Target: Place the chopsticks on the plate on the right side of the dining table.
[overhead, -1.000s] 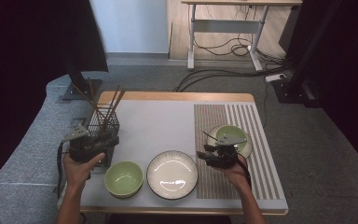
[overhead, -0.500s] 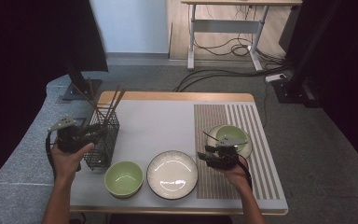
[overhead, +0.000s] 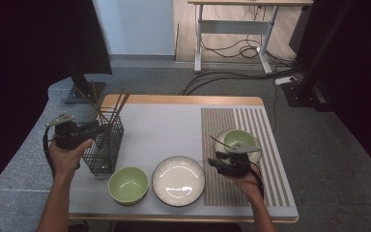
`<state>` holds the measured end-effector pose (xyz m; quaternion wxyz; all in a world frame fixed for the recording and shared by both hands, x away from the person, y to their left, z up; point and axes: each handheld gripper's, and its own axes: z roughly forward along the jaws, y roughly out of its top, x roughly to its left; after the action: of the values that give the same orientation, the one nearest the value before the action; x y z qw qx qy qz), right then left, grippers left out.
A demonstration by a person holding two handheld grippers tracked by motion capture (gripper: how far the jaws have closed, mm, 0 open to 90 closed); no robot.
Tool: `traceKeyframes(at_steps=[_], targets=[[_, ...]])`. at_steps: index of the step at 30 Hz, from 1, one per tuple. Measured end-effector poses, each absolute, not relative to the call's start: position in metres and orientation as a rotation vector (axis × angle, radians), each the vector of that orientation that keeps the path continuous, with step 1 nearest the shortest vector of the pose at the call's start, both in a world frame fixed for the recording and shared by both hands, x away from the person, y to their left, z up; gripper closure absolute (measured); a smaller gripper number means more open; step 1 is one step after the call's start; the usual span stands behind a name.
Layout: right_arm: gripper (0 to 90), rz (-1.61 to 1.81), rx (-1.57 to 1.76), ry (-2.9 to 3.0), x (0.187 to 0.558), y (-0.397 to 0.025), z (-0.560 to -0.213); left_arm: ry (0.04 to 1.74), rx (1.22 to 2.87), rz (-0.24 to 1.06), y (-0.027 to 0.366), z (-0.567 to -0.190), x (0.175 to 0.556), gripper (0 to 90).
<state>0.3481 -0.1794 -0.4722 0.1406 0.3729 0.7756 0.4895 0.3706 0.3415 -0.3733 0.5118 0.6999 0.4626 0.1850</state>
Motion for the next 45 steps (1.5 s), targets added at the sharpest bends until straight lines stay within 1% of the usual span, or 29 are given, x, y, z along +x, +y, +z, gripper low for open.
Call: traceKeyframes(at_steps=[13, 31, 45], targets=[[52.0, 1.402, 1.096, 2.245, 0.347, -0.182, -0.475, 1.134, 1.655, 0.425, 0.352, -0.371, 0.386, 52.4], [52.1, 1.383, 1.118, 2.255, 0.348, -0.185, -0.481, 1.186, 1.696, 0.468, 0.358, -0.375, 0.411, 53.1], [52.0, 1.384, 1.104, 2.266, 0.346, -0.185, -0.482, 1.22, 1.698, 0.46, 0.363, -0.382, 0.426, 53.0]])
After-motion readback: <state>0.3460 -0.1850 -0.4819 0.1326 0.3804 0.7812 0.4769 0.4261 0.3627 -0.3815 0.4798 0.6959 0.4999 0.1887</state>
